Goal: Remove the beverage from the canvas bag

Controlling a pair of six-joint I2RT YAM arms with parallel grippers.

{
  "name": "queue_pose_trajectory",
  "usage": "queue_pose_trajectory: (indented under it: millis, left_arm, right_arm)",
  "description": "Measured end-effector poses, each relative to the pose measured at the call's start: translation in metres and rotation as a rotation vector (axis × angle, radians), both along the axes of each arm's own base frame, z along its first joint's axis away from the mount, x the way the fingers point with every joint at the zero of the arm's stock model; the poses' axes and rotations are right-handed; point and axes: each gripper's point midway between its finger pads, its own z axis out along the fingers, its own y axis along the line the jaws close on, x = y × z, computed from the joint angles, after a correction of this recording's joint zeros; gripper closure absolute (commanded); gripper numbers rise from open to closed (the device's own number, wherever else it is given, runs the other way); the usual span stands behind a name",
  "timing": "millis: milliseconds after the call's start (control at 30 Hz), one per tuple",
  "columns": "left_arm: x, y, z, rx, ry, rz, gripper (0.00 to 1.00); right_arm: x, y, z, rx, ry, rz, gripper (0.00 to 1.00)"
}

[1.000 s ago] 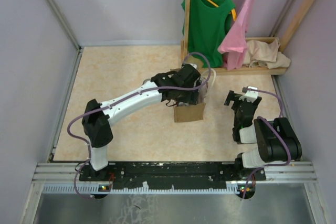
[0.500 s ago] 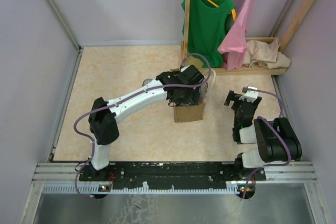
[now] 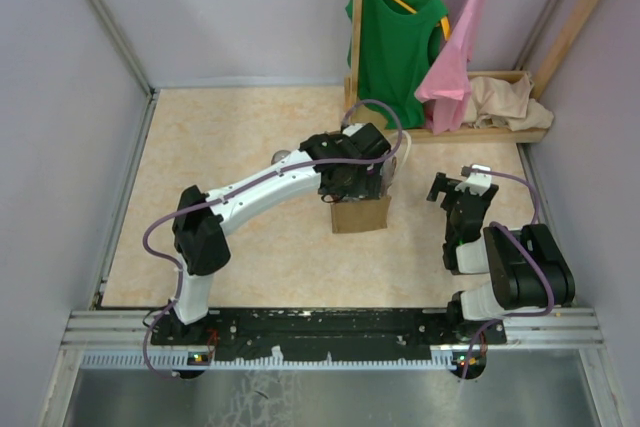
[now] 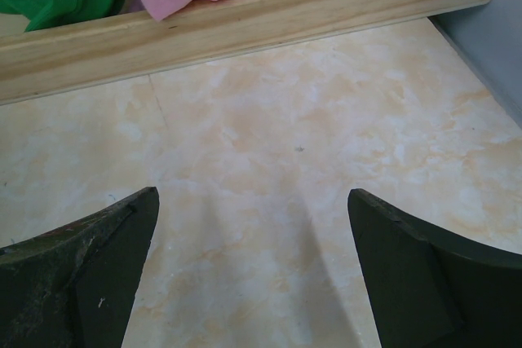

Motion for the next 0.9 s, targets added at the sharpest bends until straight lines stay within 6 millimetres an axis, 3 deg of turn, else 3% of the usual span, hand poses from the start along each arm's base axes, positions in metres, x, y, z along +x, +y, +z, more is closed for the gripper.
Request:
queue_pose_trajectory:
  millis: [433, 733, 900]
  left_arm:
    - [-0.004, 0.003, -0.002, 0.025, 0.042, -0.013, 0.01]
    - [-0.001, -0.004, -0.035, 0.069, 0.113, -0.026, 0.01]
    - [-0.002, -0.002, -0.04, 0.081, 0.125, -0.023, 0.01]
  right_arm:
    - [0.0, 0.0, 0.0, 0.0, 0.0, 0.0, 0.01]
    - [0.0, 0.0, 0.0, 0.0, 0.0, 0.0, 0.01]
    - [0.0, 0.0, 0.0, 0.0, 0.0, 0.0, 0.01]
